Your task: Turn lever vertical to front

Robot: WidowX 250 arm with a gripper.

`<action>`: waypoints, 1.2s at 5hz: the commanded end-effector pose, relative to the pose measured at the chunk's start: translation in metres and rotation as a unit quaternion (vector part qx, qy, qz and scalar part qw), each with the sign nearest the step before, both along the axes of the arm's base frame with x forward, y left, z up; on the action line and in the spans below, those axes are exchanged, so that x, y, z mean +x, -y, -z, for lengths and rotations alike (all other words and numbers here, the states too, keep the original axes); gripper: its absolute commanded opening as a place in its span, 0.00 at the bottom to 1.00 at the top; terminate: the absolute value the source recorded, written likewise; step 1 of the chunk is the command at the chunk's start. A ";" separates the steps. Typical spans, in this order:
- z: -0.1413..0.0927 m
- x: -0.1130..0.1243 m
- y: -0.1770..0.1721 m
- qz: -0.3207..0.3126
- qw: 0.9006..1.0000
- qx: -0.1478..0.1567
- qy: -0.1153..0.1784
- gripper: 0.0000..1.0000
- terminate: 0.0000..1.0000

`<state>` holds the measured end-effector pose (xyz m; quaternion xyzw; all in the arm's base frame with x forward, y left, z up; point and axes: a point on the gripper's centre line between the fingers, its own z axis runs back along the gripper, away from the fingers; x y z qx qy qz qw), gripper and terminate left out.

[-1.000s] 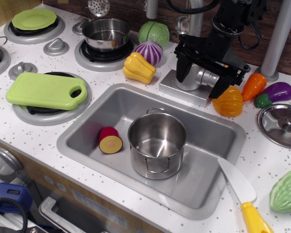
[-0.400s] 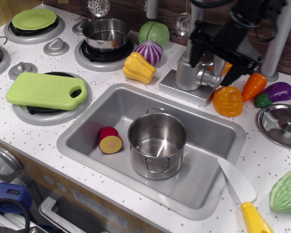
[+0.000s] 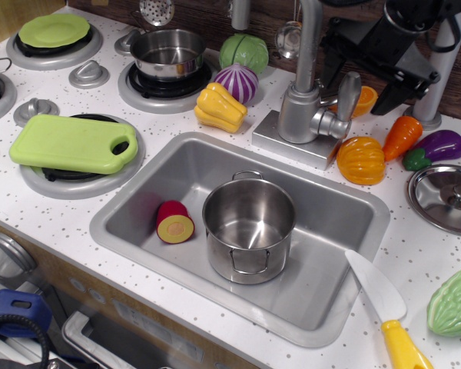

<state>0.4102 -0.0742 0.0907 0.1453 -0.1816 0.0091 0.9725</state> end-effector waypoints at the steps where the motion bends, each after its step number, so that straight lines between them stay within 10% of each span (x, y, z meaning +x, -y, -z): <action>1: -0.014 0.012 -0.008 0.003 0.999 -0.010 0.034 1.00 0.00; 2: -0.012 0.015 -0.011 -0.006 0.999 -0.018 0.029 0.00 0.00; 6: -0.010 -0.027 0.016 -0.069 0.993 -0.071 -0.071 0.00 0.00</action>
